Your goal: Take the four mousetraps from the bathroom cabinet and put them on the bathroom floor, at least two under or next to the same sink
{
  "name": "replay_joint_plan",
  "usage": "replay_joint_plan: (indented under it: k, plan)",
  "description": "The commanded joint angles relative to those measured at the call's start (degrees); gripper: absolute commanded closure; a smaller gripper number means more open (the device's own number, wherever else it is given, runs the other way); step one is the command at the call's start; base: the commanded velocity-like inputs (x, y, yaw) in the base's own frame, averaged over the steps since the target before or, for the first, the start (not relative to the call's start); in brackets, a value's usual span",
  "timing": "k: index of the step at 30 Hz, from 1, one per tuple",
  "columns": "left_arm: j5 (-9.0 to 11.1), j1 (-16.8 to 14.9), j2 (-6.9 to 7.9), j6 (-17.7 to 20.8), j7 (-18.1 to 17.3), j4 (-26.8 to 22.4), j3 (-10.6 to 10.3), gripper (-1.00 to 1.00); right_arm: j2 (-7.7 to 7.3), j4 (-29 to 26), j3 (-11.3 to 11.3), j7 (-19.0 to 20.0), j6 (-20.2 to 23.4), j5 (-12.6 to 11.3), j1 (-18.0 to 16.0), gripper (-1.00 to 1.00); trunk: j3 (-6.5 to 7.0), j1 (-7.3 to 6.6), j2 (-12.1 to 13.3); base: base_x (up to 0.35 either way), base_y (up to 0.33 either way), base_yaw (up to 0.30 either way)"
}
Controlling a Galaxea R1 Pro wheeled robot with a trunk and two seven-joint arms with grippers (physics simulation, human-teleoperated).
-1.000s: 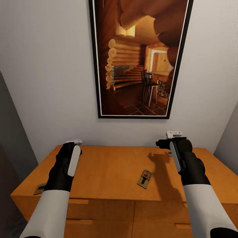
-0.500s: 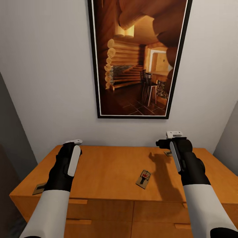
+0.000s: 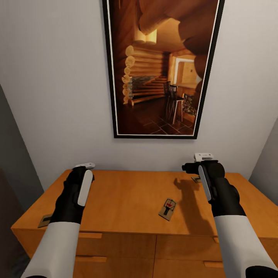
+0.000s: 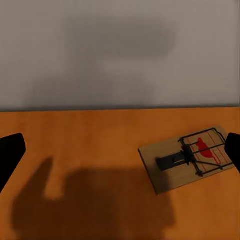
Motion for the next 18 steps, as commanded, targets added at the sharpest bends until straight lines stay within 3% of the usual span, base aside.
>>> replay_joint_plan:
  k: [1,11,18]
  plan:
    - [0.6,0.0,0.13,0.1,0.5,0.0,0.1,-1.0,-0.01,0.0,0.0,0.2,0.3,0.4,0.0,-1.0,-0.07,0.0,0.0,0.0,0.0,0.0]
    - [0.6,0.0,1.44,0.1,-0.1,0.0,0.2,-1.0,-0.01,0.0,0.1,0.2,0.3,0.4,0.0,-1.0,-0.07,0.0,0.0,0.0,0.0,0.0]
    - [0.7,0.0,4.22,0.1,-2.0,0.2,0.2,-1.0,-0.01,0.0,0.0,0.2,0.3,0.4,0.0,-1.0,-0.07,0.0,0.0,0.0,0.0,0.0]
